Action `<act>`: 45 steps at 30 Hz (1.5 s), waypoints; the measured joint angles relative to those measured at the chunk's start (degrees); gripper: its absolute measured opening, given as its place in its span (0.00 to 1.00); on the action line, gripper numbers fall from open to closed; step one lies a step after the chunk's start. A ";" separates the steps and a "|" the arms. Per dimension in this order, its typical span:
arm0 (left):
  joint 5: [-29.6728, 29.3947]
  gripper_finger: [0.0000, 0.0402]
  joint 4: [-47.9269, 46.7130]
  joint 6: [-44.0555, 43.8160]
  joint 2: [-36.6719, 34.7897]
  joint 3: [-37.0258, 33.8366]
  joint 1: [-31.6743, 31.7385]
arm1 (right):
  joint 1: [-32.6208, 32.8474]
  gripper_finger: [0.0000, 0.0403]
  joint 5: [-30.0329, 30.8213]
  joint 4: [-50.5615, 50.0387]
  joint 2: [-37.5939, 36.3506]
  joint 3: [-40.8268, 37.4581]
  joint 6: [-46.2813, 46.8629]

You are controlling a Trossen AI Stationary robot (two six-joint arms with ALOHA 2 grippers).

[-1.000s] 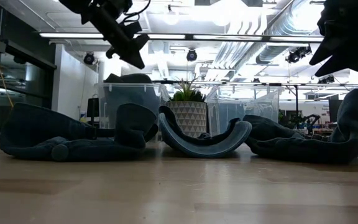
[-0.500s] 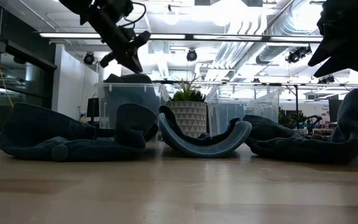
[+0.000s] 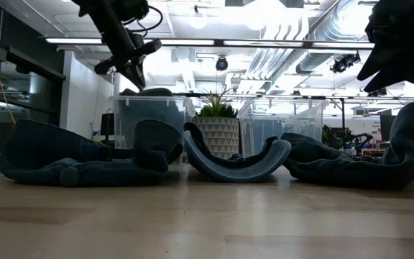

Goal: Pick & Place hat
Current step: Put the gray cap into the left transparent bin

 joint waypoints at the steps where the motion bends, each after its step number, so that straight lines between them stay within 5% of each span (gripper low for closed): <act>1: 0.52 0.00 0.12 -0.04 -0.01 0.01 0.00 | 0.00 0.45 0.01 -0.02 0.27 0.00 -0.02; 7: 7.20 0.00 -1.76 -0.16 -1.94 0.06 -0.19 | 0.00 0.45 -0.27 -0.50 1.47 0.00 0.00; 19: 9.36 0.00 -9.25 0.13 -1.30 0.07 -3.33 | 0.00 0.45 -0.85 -0.52 1.82 0.00 -1.09; 31: -0.16 0.00 -13.86 -0.34 2.08 0.06 -5.66 | 0.00 0.45 -0.85 -0.50 1.82 0.00 -1.09; 45: 1.77 0.00 -10.56 -0.67 7.16 1.85 -5.77 | 0.00 0.45 -2.80 -0.50 1.82 0.00 -1.79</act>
